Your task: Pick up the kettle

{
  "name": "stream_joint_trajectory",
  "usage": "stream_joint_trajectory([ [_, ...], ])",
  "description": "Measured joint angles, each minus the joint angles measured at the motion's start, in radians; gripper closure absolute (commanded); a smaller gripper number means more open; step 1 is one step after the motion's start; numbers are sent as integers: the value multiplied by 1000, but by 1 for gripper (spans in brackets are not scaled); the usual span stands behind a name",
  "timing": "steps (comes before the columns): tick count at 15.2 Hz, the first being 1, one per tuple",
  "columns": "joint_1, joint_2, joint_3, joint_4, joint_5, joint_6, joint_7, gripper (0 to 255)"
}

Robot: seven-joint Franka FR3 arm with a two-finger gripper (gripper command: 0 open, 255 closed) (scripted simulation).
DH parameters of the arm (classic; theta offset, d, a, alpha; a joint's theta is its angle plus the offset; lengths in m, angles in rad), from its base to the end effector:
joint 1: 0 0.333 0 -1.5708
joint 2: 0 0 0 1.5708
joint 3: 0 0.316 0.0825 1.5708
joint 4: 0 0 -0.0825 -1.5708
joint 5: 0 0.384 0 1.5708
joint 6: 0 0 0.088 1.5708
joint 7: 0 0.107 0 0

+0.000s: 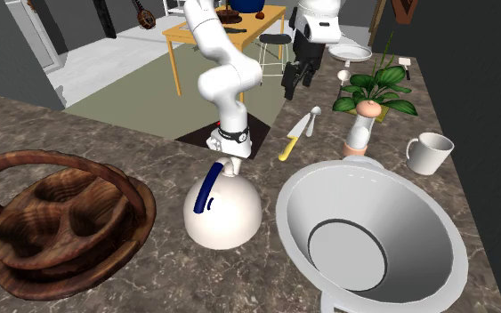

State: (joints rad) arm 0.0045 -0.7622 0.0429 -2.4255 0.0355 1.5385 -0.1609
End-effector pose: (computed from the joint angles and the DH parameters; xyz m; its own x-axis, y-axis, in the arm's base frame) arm 0.3050 0.0211 0.5478 0.9737 0.1924 -0.1224 0.1907 -0.9813 -0.0257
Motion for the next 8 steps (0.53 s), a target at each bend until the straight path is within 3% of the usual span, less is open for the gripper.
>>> stream_joint_trajectory([
  [2,-6,1,1,-8,-14,4,-1,0],
  [8,-78,69,10,-48,-187,65,7,0],
])
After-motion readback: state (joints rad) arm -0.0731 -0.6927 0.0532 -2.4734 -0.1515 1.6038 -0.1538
